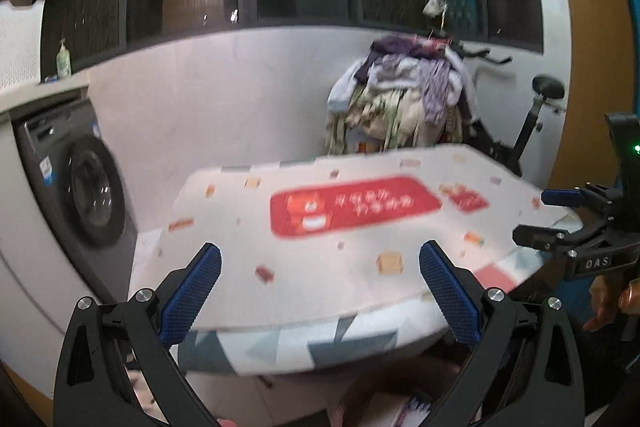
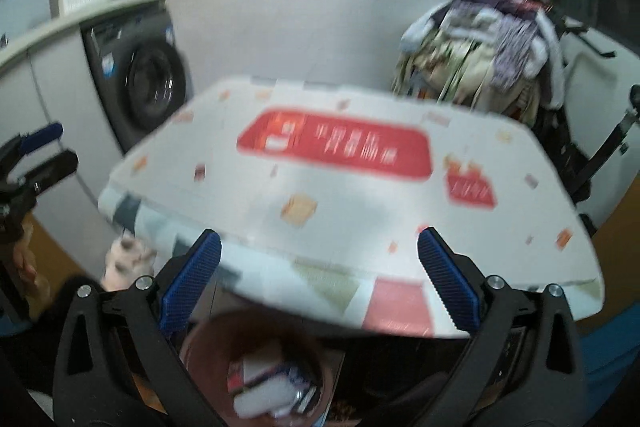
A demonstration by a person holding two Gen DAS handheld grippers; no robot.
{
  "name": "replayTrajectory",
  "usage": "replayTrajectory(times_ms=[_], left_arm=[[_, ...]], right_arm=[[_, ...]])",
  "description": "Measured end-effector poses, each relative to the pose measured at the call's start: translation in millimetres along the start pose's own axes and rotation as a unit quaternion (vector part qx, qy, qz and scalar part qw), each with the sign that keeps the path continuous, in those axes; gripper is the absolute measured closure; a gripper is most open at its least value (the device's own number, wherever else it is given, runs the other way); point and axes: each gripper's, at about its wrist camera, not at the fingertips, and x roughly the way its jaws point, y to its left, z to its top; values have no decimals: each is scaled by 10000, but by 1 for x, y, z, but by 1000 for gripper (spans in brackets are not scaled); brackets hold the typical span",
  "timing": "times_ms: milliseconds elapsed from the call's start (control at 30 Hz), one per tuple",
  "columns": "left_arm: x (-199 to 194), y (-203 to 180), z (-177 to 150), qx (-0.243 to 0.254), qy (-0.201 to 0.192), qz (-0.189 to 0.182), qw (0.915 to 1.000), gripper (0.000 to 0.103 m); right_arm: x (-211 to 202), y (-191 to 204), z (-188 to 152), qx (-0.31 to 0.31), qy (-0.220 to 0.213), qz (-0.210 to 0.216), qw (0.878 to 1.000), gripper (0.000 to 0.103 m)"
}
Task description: Collect trash
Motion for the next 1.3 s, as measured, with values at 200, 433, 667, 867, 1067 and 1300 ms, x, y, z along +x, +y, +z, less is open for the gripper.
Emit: replayTrajectory(times_ms=[200,433,667,867,1067,1300], left_arm=[[-18,-14,33,371,-241,458,9980,6],[-26,-6,48,101,-153,651,9977,6],[-32,-3,53,45,-197,486,9986,6],[-38,-7,54,123,-231,410,9988,6],[-39,-10,54,158,-195,384,9989,6],[-39,-11,55,156,-208,359,9990,6]], right_arm=[[-33,-9,28,53,-406,-54,9991,6],[-48,-8,38,27,-510,-158,9986,6],[-50,-3,39,10,-519,-101,9986,6],[-53,-2,40,33,-574,-91,9983,6],[-56,-3,42,106,-576,-35,9983,6],[-58,-5,43,173,-574,25,9982,6]])
